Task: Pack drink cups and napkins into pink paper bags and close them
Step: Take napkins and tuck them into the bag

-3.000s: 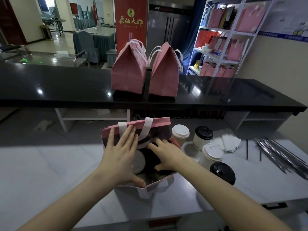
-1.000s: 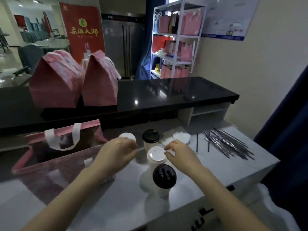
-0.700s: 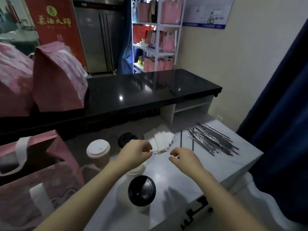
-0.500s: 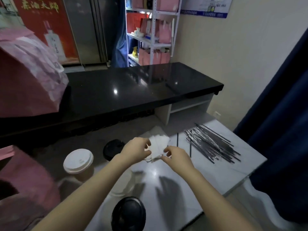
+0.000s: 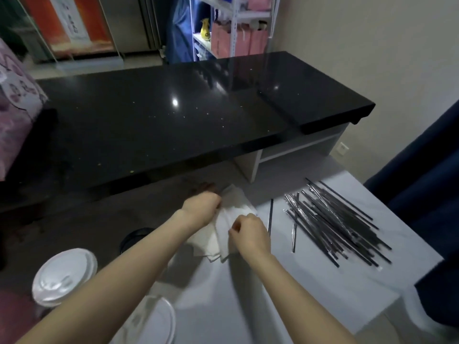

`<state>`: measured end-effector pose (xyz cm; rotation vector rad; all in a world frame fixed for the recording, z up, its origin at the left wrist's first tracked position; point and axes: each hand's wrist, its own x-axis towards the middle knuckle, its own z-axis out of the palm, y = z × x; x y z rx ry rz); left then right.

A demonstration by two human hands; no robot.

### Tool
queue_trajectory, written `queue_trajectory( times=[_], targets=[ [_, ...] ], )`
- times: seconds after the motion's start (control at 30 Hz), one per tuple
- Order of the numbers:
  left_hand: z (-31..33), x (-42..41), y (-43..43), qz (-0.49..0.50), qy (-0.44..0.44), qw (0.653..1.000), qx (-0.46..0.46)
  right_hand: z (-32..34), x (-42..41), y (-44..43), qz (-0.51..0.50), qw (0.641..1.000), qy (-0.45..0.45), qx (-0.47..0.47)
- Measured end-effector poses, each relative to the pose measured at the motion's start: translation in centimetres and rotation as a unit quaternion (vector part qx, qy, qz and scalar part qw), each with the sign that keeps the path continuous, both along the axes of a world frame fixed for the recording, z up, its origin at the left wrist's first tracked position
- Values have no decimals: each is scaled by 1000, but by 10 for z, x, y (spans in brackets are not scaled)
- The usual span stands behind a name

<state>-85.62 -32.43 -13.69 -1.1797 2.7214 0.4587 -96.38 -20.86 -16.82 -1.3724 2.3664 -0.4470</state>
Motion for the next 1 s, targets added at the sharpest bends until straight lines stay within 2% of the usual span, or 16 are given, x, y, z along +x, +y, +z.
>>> queue_trajectory(
  times=[0.2, 0.4, 0.6, 0.7, 0.8, 1.0],
  targets=[
    [13, 7, -6, 50, 85, 993, 63, 10, -25, 11, 28, 994, -85, -59],
    [28, 23, 9, 113, 181, 967, 135, 46, -62, 29, 32, 976, -176, -125],
    [33, 31, 30, 199, 235, 942, 133, 86, -73, 26, 175, 964, -171, -101],
    [37, 35, 41, 258, 265, 923, 107, 105, -73, 26, 297, 941, -159, -23],
    [43, 36, 54, 274, 291, 909, 117, 115, -71, 22, 382, 915, -130, 26],
    [55, 28, 84, 274, 363, 865, 212, 112, -73, 4, 363, 927, -70, -56]
  ],
)
